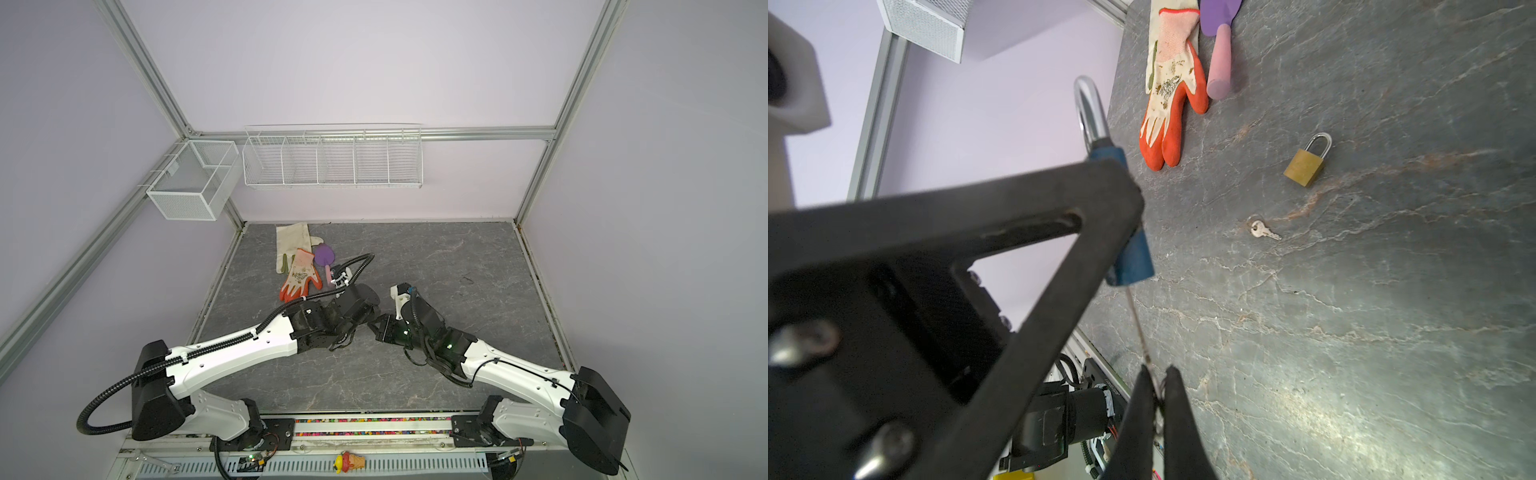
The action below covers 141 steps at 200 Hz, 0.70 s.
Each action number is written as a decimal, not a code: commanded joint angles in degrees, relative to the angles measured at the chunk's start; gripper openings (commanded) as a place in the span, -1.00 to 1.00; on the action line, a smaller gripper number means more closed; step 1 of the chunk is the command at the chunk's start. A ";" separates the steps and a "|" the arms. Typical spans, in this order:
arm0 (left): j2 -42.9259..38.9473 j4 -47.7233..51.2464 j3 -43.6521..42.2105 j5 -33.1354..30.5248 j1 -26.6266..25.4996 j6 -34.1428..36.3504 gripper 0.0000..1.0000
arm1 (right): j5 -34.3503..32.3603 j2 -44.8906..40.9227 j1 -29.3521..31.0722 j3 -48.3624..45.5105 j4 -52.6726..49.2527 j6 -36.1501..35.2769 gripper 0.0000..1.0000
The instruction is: Unlock with the key
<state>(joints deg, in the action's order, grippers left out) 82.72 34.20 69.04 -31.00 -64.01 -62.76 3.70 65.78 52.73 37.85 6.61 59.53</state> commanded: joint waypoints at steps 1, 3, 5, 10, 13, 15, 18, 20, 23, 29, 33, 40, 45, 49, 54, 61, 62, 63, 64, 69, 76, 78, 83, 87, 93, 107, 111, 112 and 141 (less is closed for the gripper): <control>-0.91 -0.17 0.84 0.15 0.02 -0.85 -1.00 | -2.85 -1.49 -0.52 2.07 -1.81 -1.10 -0.88; -0.90 -0.18 0.77 0.11 0.05 -0.86 -1.00 | -3.03 -1.50 -0.50 2.13 -2.03 -1.11 -0.88; -1.00 -0.18 0.71 0.03 0.03 -0.87 -1.00 | -3.12 -1.52 -0.52 2.14 -2.21 -1.04 -0.88; -1.01 -0.18 0.64 -0.05 0.02 -0.87 -1.00 | -3.49 -1.62 -0.52 1.86 -2.06 -0.95 -0.88; -1.14 -0.18 0.54 -0.07 0.02 -0.87 -1.00 | -3.58 -1.69 -0.52 1.73 -1.71 -0.87 -0.88; -1.15 -0.25 0.43 -0.03 0.02 -0.87 -1.00 | -3.60 -1.70 -0.52 1.67 -1.57 -0.84 -0.88; -1.13 -0.34 0.36 -0.02 0.02 -0.87 -1.00 | -3.68 -1.78 -0.51 1.37 -0.98 -0.70 -0.88; -1.15 -0.40 0.37 0.02 0.02 -0.87 -1.00 | -3.65 -1.79 -0.47 1.36 -0.85 -0.67 -0.88; -1.00 -0.44 0.25 0.04 0.02 -0.91 -1.00 | -3.64 -1.79 -0.52 1.28 -0.55 -0.57 -0.88; -0.86 -0.49 0.22 0.22 0.02 -0.96 -1.00 | -3.43 -1.73 -0.52 1.38 0.19 -0.48 -0.88; -0.77 -0.38 0.30 0.26 0.02 -0.94 -1.00 | -3.12 -1.59 -0.47 1.47 0.71 -0.53 -0.88; -0.52 0.01 0.46 0.31 0.03 -1.40 -1.00 | -2.34 -1.24 -0.51 1.88 1.47 -0.57 -0.88; -0.38 0.16 0.61 0.41 0.02 -1.56 -1.00 | -1.79 -0.95 -0.46 2.49 1.42 -0.64 -0.88; -0.35 0.23 0.70 0.54 0.02 -1.50 -1.00 | -1.69 -0.84 -0.45 2.79 1.36 -0.71 -0.87; -0.25 0.32 0.90 0.74 0.02 -1.54 -1.00 | -1.79 -0.74 -0.44 3.16 1.08 -0.71 -0.87; -0.19 0.71 1.16 1.02 0.02 -1.57 -1.00 | -2.53 -0.86 -0.31 3.42 0.46 -0.94 -0.87; -0.19 0.75 1.22 1.07 0.02 -1.53 -1.00 | -2.68 -0.89 -0.24 3.40 0.31 -0.96 -0.88; -0.19 0.81 1.25 1.10 0.02 -1.55 -1.00 | -3.03 -1.02 -0.23 3.38 0.15 -1.03 -0.87; -0.19 0.93 1.26 1.11 0.02 -1.52 -1.00 | -3.32 -1.05 -0.20 3.42 -0.02 -1.10 -0.87; -0.17 1.24 1.44 1.27 0.02 -1.55 -1.00 | -4.42 -1.36 -0.10 3.38 -0.68 -1.31 -0.87; -0.09 1.60 1.62 1.43 0.07 -1.64 -1.00 | -6.39 -1.90 0.06 3.31 -1.76 -1.47 -0.88; -0.03 1.69 1.63 1.53 0.03 -1.68 -1.00 | -6.95 -2.08 0.08 3.29 -1.90 -1.46 -0.87; 0.05 2.05 1.63 1.72 0.02 -1.94 -1.00 | -8.05 -2.50 0.15 2.90 -1.84 -1.44 -0.87; 0.15 2.33 1.69 2.00 0.02 -2.19 -1.00 | -8.85 -2.69 0.17 2.71 -1.45 -1.36 -0.87; 0.38 2.70 1.76 2.61 0.03 -2.35 -1.00 | -9.75 -2.84 0.24 2.51 -0.58 -1.67 -0.87; 0.65 4.17 1.83 4.24 -0.06 -2.52 -1.00 | -10.10 -1.88 0.30 3.59 0.10 -3.50 -0.87; 0.76 4.56 1.70 4.62 -0.13 -2.38 -1.00 | -9.77 -1.46 0.28 4.17 0.01 -4.15 -0.87; 0.77 4.65 1.66 4.72 -0.14 -2.42 -1.00 | -9.73 -1.41 0.27 4.30 0.04 -4.28 -0.88; -0.06 5.80 0.30 7.01 -0.21 -2.69 -1.00 | -10.36 0.09 0.36 5.53 0.59 -6.33 -0.87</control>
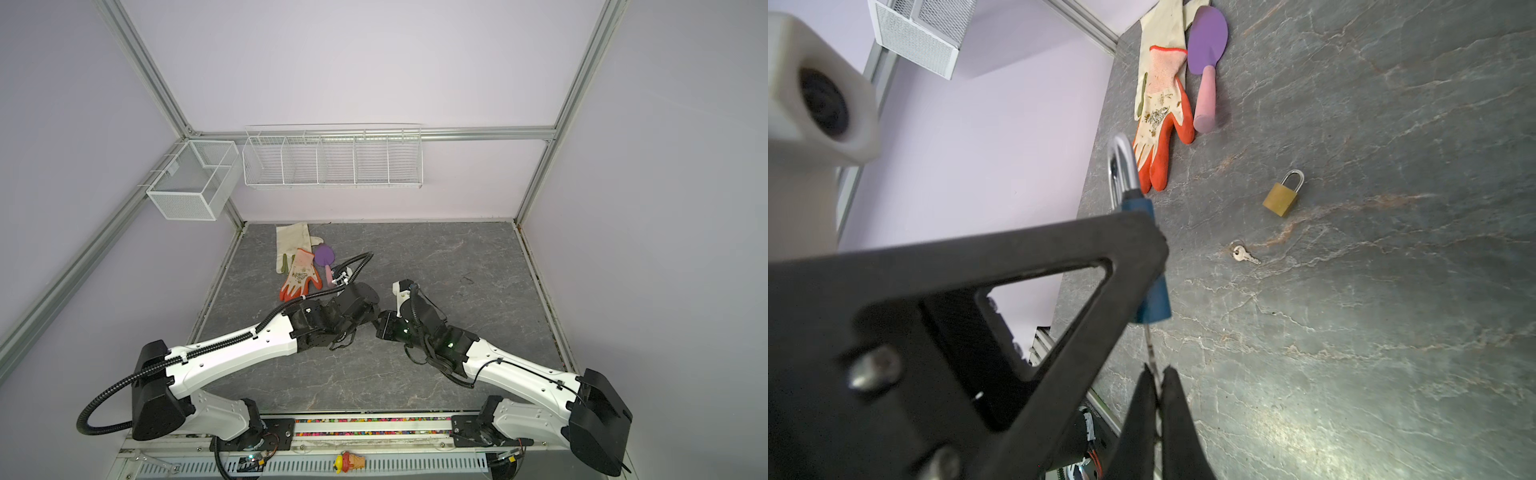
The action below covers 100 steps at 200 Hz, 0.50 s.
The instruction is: Unlock with the key
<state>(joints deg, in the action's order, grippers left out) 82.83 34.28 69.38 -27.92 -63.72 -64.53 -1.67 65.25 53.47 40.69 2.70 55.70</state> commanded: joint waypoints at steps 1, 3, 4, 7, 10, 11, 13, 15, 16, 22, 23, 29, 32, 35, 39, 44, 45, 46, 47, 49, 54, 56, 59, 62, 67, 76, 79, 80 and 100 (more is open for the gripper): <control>-0.24 5.71 -0.18 3.97 -0.51 -1.02 -1.00 | -4.98 0.62 -0.39 2.69 4.51 -2.50 -0.87; -0.35 5.64 -0.32 4.07 -0.59 -1.03 -1.00 | -5.00 0.63 -0.39 2.65 4.68 -2.59 -0.87; -0.41 5.59 -0.40 4.13 -0.60 -1.08 -1.00 | -5.00 0.65 -0.39 2.65 4.73 -2.65 -0.88; -0.67 5.29 -0.64 4.31 -0.65 -1.12 -1.00 | -4.96 0.69 -0.39 2.64 5.03 -2.76 -0.87; -0.90 4.92 -0.95 4.48 -0.69 -1.12 -1.00 | -4.79 0.87 -0.43 2.58 5.35 -2.85 -0.87; -0.91 4.79 -1.07 4.56 -0.70 -1.17 -1.00 | -4.68 0.90 -0.45 2.57 5.55 -2.87 -0.88; -1.02 4.58 -1.33 4.68 -0.68 -1.24 -1.00 | -4.55 0.92 -0.36 2.47 5.84 -2.99 -0.88; -1.16 4.33 -1.46 4.80 -0.69 -1.22 -1.00 | -4.41 0.97 -0.34 2.40 6.16 -3.08 -0.88; -1.26 4.23 -1.58 4.80 -0.70 -1.21 -1.00 | -4.31 0.99 -0.36 2.35 6.30 -3.11 -0.88; -1.48 3.39 -1.91 4.89 -0.63 -1.00 -1.00 | -3.84 1.23 -0.29 2.22 6.92 -3.13 -0.88; -1.50 3.28 -1.94 4.89 -0.62 -1.02 -1.00 | -3.81 1.30 -0.29 2.17 7.03 -3.09 -0.87; -1.69 2.99 -1.78 4.87 -0.61 -0.84 -1.00 | -3.36 1.66 -0.24 2.09 7.44 -3.06 -0.87; -1.69 2.98 -1.63 4.94 -0.61 -0.80 -1.00 | -3.20 1.85 -0.23 2.04 7.71 -2.98 -0.87; -1.66 2.98 -1.48 5.02 -0.61 -0.74 -1.00 | -2.97 2.01 -0.21 2.03 7.89 -2.89 -0.87; -1.62 2.98 -1.30 5.12 -0.61 -0.73 -1.00 | -2.72 2.19 -0.27 1.91 8.18 -2.79 -0.87; -1.70 2.78 -1.06 5.39 -0.61 -0.67 -1.00 | -2.40 2.27 -0.26 1.68 8.86 -2.79 -0.87; -1.70 2.70 -1.08 5.41 -0.57 -0.63 -1.00 | -2.30 2.26 -0.28 1.55 9.06 -2.79 -0.87; -1.70 2.62 -1.09 5.42 -0.59 -0.66 -1.00 | -2.25 2.25 -0.29 1.48 9.24 -2.79 -0.87; -1.75 2.58 -1.09 5.42 -0.60 -0.76 -1.00 | -2.13 2.25 -0.29 1.40 9.42 -2.79 -0.87; -1.71 2.53 -1.09 5.36 -0.61 -0.94 -1.00 | -2.00 2.20 -0.25 1.19 9.82 -2.75 -0.87; -1.92 2.26 -1.19 5.07 -0.61 -1.72 -1.00 | -1.89 2.04 -0.29 0.63 10.84 -2.64 -0.87; -2.00 2.17 -1.34 4.87 -0.61 -2.02 -1.00 | -1.86 1.95 -0.23 0.34 11.19 -2.58 -0.87; -2.14 1.84 -1.59 4.66 -0.56 -2.20 -1.00 | -1.88 1.79 -0.16 -0.04 11.85 -2.41 -0.87; -2.29 1.27 -1.91 4.42 -0.58 -2.28 -1.00 | -1.89 1.68 -0.20 -0.45 12.35 -2.22 -0.87; -2.77 0.15 -2.54 3.92 -0.59 -2.27 -1.00 | -1.85 1.36 -0.18 -1.02 13.19 -2.10 -0.87; -3.66 -1.95 -3.63 3.94 -0.32 -2.36 -1.00 | -1.78 0.82 -0.16 -1.62 13.96 -2.09 -0.87; -3.93 -2.53 -3.88 4.12 -0.20 -2.43 -1.00 | -1.73 0.69 -0.20 -1.79 14.14 -2.14 -0.87; -4.05 -2.68 -3.94 4.20 -0.19 -2.43 -1.00 | -1.65 0.64 -0.21 -1.86 14.20 -2.16 -0.87; -5.03 -3.08 -3.82 3.95 0.00 -2.38 -1.00 | -1.82 0.14 -0.20 -2.34 13.91 -2.78 -0.87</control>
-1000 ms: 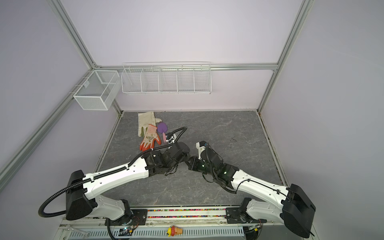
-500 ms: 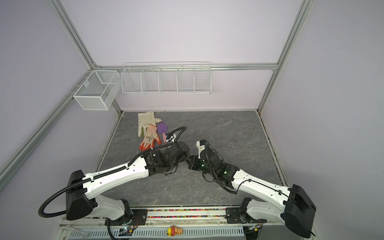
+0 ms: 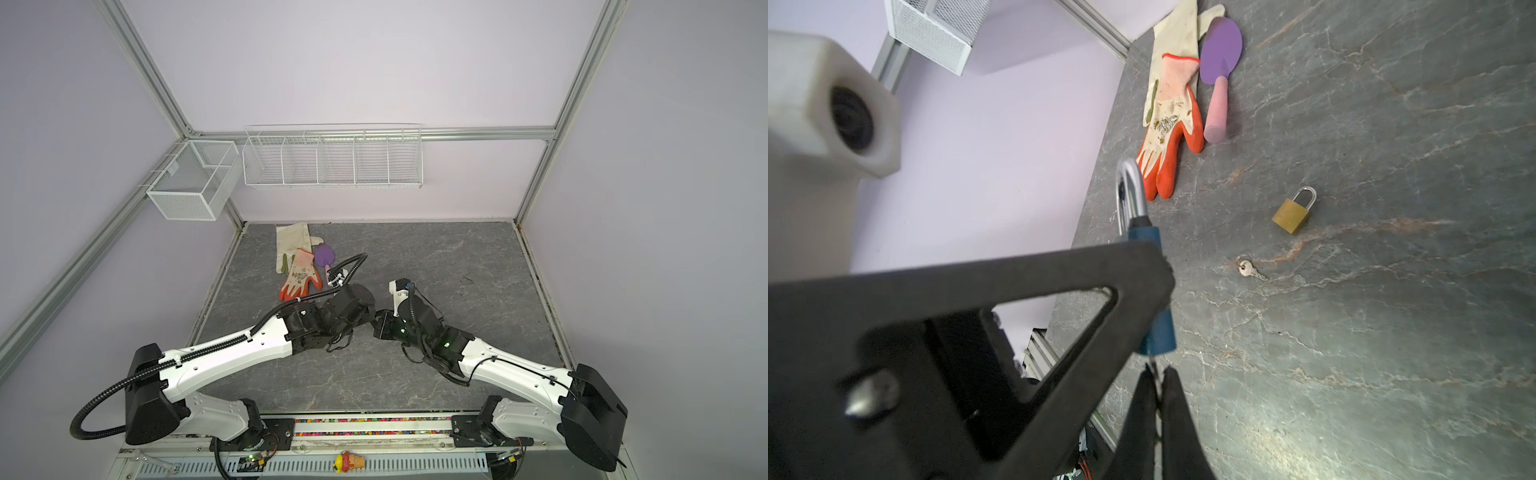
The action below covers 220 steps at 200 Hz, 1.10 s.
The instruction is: Unlock with the key
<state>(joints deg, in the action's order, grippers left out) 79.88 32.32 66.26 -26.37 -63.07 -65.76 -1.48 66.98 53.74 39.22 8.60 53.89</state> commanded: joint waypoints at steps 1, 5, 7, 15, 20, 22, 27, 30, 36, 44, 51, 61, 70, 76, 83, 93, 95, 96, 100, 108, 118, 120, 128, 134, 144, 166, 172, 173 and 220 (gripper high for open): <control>-2.13 -1.11 -0.69 2.39 -0.65 -1.14 -1.00 | -1.98 -1.63 -0.42 -0.98 8.01 -0.97 -0.87; -2.32 -1.09 -0.69 2.38 -0.65 -1.13 -1.00 | -1.95 -1.77 -0.47 -1.18 8.20 -1.04 -0.87; -2.33 -1.11 -0.71 2.27 -0.65 -1.11 -1.00 | -1.95 -1.81 -0.47 -1.19 8.26 -1.06 -0.87; -2.59 -0.88 -0.74 1.87 -0.57 -1.15 -1.00 | -1.97 -2.15 -0.42 -1.65 8.47 -1.13 -0.87; -2.89 -0.69 -0.78 1.41 -0.50 -1.21 -1.00 | -1.88 -2.33 -0.40 -1.91 8.68 -1.15 -0.83; -2.93 -0.61 -0.78 1.26 -0.48 -1.22 -1.00 | -1.80 -2.41 -0.46 -2.01 8.71 -1.20 -0.82; -3.10 -0.46 -0.78 0.92 -0.39 -1.14 -1.00 | -1.59 -2.62 -0.47 -2.18 8.80 -1.28 -0.78; -3.27 -0.42 -0.78 0.73 -0.31 -1.13 -1.00 | -1.52 -2.71 -0.45 -2.36 8.80 -1.37 -0.75; -3.64 -0.32 -0.78 0.19 -0.24 -1.04 -1.00 | -1.37 -2.97 -0.43 -2.63 8.78 -1.50 -0.71; -3.99 -0.40 -0.70 -0.57 -0.17 -0.76 -1.00 | -0.85 -3.29 -0.39 -2.89 8.85 -1.67 -0.65; -4.20 -0.37 -0.46 -1.09 0.03 -0.47 -1.00 | -0.45 -3.58 -0.39 -3.22 8.80 -1.72 -0.59; -4.51 -0.11 -0.13 -1.72 0.47 -0.24 -1.00 | 0.04 -4.32 -0.33 -3.98 9.00 -1.94 -0.54; -4.79 -0.10 0.07 -2.46 0.79 0.14 -1.00 | 0.31 -5.06 -0.35 -4.43 8.69 -2.09 -0.52; -5.01 -0.15 0.18 -3.03 0.97 0.32 -1.00 | 0.57 -5.92 -0.36 -4.87 8.41 -2.33 -0.49; -5.26 -0.10 0.35 -3.99 1.06 0.75 -1.00 | 1.12 -6.64 -0.38 -5.40 8.45 -2.59 -0.45; -5.43 0.11 0.54 -4.72 1.23 1.00 -1.00 | 1.99 -7.55 -0.38 -5.98 8.54 -2.95 -0.42; -5.50 0.12 0.54 -4.74 1.27 0.99 -1.00 | 2.20 -7.74 -0.38 -6.11 8.54 -2.99 -0.42; -5.55 0.12 0.54 -4.74 1.32 1.03 -1.00 | 2.32 -7.83 -0.39 -6.18 8.54 -3.04 -0.42; -5.75 -0.03 0.54 -4.74 1.37 1.11 -1.00 | 2.64 -8.15 -0.36 -6.45 8.54 -3.08 -0.42; -6.07 -0.35 0.45 -4.74 1.37 1.25 -1.00 | 2.91 -8.72 -0.37 -6.97 8.62 -3.01 -0.41; -6.30 -1.16 0.04 -4.45 1.37 1.28 -1.00 | 2.88 -9.23 -0.40 -7.70 9.44 -2.65 -0.42; -6.37 -1.28 -0.05 -4.30 1.37 1.25 -1.00 | 2.93 -9.28 -0.48 -7.73 9.56 -2.65 -0.42; -6.64 -2.11 -0.53 -3.72 1.37 1.26 -1.00 | 3.12 -9.20 -0.65 -7.84 10.71 -2.41 -0.42; -6.82 -2.90 -0.93 -3.22 1.37 1.19 -1.00 | 3.67 -8.62 -0.78 -7.53 11.69 -2.51 -0.43; -7.19 -4.01 -1.68 -2.82 1.37 0.97 -1.00 | 4.53 -7.59 -0.82 -6.42 12.56 -2.97 -0.50; -7.54 -4.34 -1.99 -2.47 1.37 1.16 -1.00 | 2.69 -6.19 -0.82 -6.14 14.33 -2.40 -0.59; -7.63 -4.31 -2.09 -2.64 1.37 1.24 -1.00 | 2.41 -6.09 -0.78 -6.86 16.40 -2.30 -0.59; -7.63 -4.29 -2.09 -2.68 1.37 1.24 -1.00 | 2.38 -6.08 -0.80 -6.96 16.78 -2.30 -0.59; -8.00 -5.23 -2.27 -2.33 1.37 1.73 -1.00 | 3.55 -2.99 -0.80 -6.44 20.96 -2.98 -0.68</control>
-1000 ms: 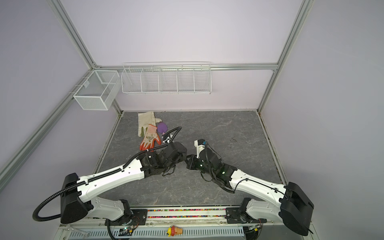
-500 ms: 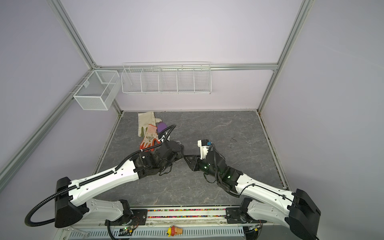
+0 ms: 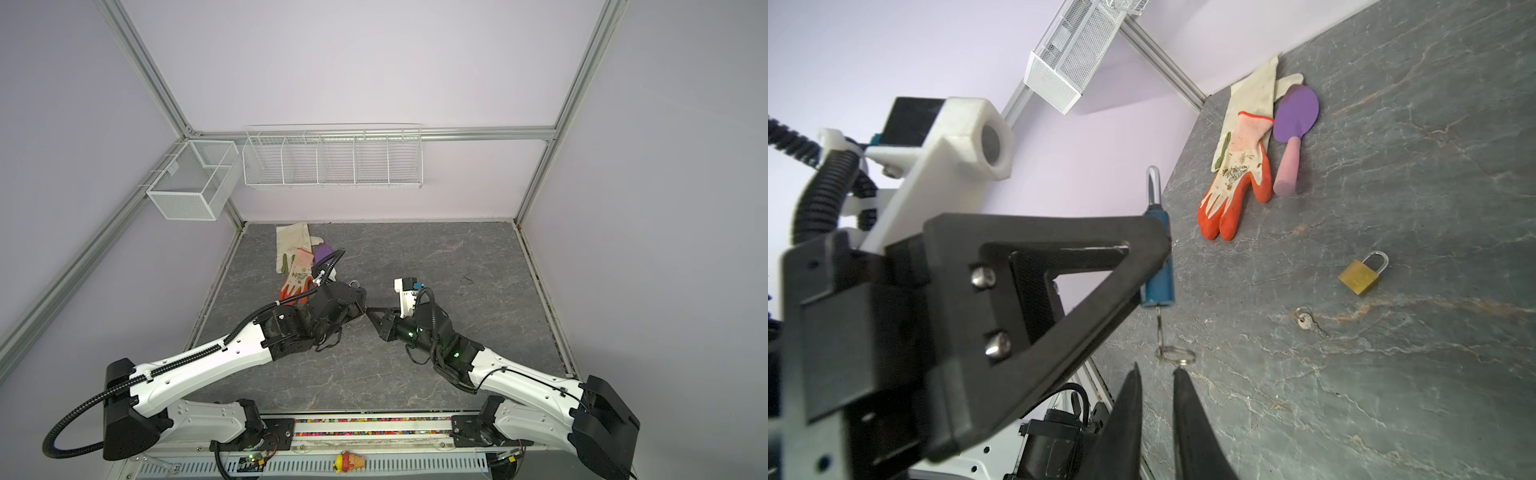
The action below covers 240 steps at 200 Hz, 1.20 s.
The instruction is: Unlock with the key
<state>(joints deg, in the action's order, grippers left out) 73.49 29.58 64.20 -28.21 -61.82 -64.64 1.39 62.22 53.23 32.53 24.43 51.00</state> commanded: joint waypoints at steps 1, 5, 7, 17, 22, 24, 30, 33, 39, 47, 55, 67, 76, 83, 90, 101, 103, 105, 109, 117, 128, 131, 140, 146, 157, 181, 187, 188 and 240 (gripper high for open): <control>-1.65 -2.50 -0.22 -0.47 0.12 0.59 -1.00 | 0.61 1.81 -0.26 0.25 5.08 -0.10 -0.68; -1.60 -2.46 -0.14 -0.49 0.12 0.57 -1.00 | 0.40 2.06 -0.27 0.57 4.54 0.09 -0.70; -1.60 -2.54 -0.14 -0.52 0.12 0.57 -1.00 | 0.20 2.19 -0.31 0.66 4.22 0.20 -0.70; -1.62 -2.66 0.04 -0.45 0.12 0.72 -1.00 | 0.05 2.50 -0.25 0.66 3.95 0.25 -0.71; -1.63 -2.68 0.12 -0.52 0.12 0.89 -1.00 | 0.20 2.55 -0.25 0.40 4.64 0.32 -0.71; -1.65 -2.73 0.13 -0.46 0.12 0.96 -1.00 | 0.19 2.62 -0.24 0.33 4.90 0.41 -0.71; -1.60 -2.68 0.18 -0.45 0.12 1.01 -1.00 | 0.07 2.71 -0.24 0.18 5.35 0.48 -0.71; -1.60 -2.61 0.21 -0.53 0.12 1.01 -1.00 | -0.02 2.80 -0.24 0.16 5.37 0.55 -0.71; -1.60 -2.58 0.26 -0.46 0.12 1.01 -1.00 | -0.13 2.93 -0.23 0.16 5.42 0.63 -0.71; -1.60 -2.68 0.22 -0.22 0.12 1.09 -1.00 | 0.02 3.21 -0.23 0.21 6.04 0.53 -0.73; -1.60 -2.79 0.28 -0.03 0.12 1.10 -1.00 | 0.19 3.48 -0.23 0.21 6.75 0.42 -0.74; -1.61 -2.78 0.25 0.05 0.12 1.06 -1.00 | 0.28 3.68 -0.23 0.39 7.26 0.25 -0.76; -1.62 -2.78 0.30 0.11 0.12 1.07 -1.00 | 0.04 3.79 -0.22 0.54 6.74 0.15 -0.87; -1.69 -2.84 0.31 0.29 0.12 1.10 -1.00 | -0.50 3.64 -0.23 0.52 6.23 0.05 -0.87; -1.74 -3.09 0.31 0.79 0.12 1.30 -1.00 | -1.09 3.47 -0.30 0.36 5.90 -0.03 -0.88; -1.48 -2.89 0.58 1.70 0.12 1.97 -1.00 | -1.59 3.04 -0.32 0.21 5.82 -0.52 -0.87; -1.44 -2.56 0.64 1.85 0.12 1.91 -1.00 | -1.71 2.96 -0.28 0.29 5.70 -0.74 -0.88; -1.38 -2.24 0.79 2.02 0.12 1.83 -1.00 | -1.77 2.94 -0.30 0.31 5.67 -0.78 -0.88; -1.26 -1.70 0.91 2.28 0.12 1.58 -1.00 | -1.85 2.79 -0.32 0.46 5.43 -1.13 -0.88; -1.17 -1.66 0.92 3.38 0.12 1.60 -1.00 | -1.91 2.67 -0.32 0.90 5.15 -1.97 -0.88; -1.19 -1.87 0.76 4.93 -0.01 1.40 -1.00 | -2.64 2.73 -0.32 1.31 5.05 -2.81 -0.87; -1.19 -2.03 0.63 5.49 -0.11 1.22 -1.00 | -3.04 2.74 -0.30 1.31 5.23 -3.08 -0.88; -0.97 -2.62 0.31 6.81 -0.38 0.98 -1.00 | -4.50 2.50 -0.22 1.25 5.60 -3.44 -0.88; -0.74 -2.27 0.30 7.53 -0.70 0.75 -1.00 | -5.98 2.18 -0.03 1.11 5.72 -3.61 -0.87; -0.13 -0.83 0.69 9.16 -1.01 0.37 -1.00 | -8.13 1.50 0.03 1.08 5.80 -4.37 -0.87; 0.30 1.42 1.41 11.29 -3.26 -1.05 -1.00 | -10.65 0.91 0.20 1.99 6.36 -7.57 -0.87; 0.56 1.81 1.53 11.48 -3.79 -1.54 -1.00 | -10.17 1.18 0.27 2.35 7.48 -7.99 -0.87; 0.62 1.94 1.53 11.67 -3.86 -1.67 -1.00 | -10.17 1.18 0.27 2.35 7.48 -7.99 -0.87; -1.27 -0.51 0.61 12.38 -3.84 -3.74 -1.00 | -8.33 3.14 0.55 4.98 5.86 -11.68 -0.87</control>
<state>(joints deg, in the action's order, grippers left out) 73.36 28.58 64.29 -25.91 -62.22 -66.26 -2.79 64.42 54.30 33.69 25.78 43.51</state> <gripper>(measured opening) 0.351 0.065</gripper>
